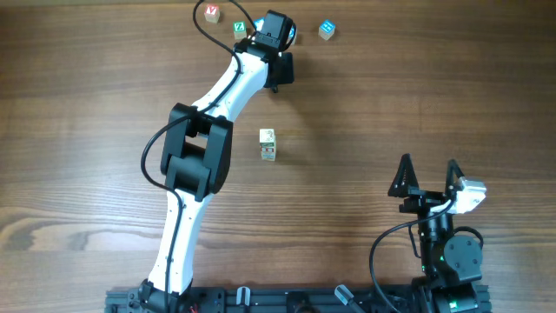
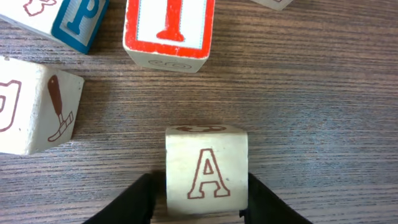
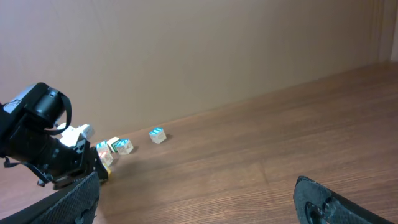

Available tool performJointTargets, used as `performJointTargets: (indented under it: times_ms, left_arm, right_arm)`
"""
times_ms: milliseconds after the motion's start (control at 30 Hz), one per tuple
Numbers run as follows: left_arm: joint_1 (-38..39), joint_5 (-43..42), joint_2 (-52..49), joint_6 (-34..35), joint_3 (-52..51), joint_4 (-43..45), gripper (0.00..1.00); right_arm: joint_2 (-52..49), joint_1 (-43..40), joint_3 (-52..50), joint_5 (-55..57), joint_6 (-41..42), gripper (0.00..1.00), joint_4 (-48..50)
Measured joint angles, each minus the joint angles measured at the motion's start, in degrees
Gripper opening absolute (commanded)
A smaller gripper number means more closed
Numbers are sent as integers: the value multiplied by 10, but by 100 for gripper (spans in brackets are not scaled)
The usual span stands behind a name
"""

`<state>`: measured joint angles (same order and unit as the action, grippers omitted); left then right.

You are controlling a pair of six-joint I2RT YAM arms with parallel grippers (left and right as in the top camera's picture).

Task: Form a tower
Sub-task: 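Align the left gripper over a yellow-lettered A block and grasp it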

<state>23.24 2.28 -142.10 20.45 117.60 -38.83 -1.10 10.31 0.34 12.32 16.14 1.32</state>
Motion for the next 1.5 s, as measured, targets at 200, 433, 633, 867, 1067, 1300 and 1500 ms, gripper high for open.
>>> performJointTargets:
  times_ms: [200,433,633,867,1067,1300,1500]
  left_arm:
    - [-3,30,3,-2,0,-32,29]
    - [-26,39,40,-2,0,-120,33]
    - [-37,39,56,-4,0,-172,52]
    - [-38,39,56,-4,0,-181,60]
    - [-49,40,56,-4,0,-185,57]
    - [-88,14,56,-90,0,-186,57]
    - [-85,-12,56,-161,0,-179,58]
  right_arm:
    - [0,0,0,0,0,100,0]
    - [0,0,0,0,0,100,0]
    - [0,0,0,0,0,100,0]
    - [0,0,0,0,0,100,0]
    - [0,0,0,0,0,100,0]
    - [0,0,0,0,0,100,0]
    - [0,0,0,0,0,100,0]
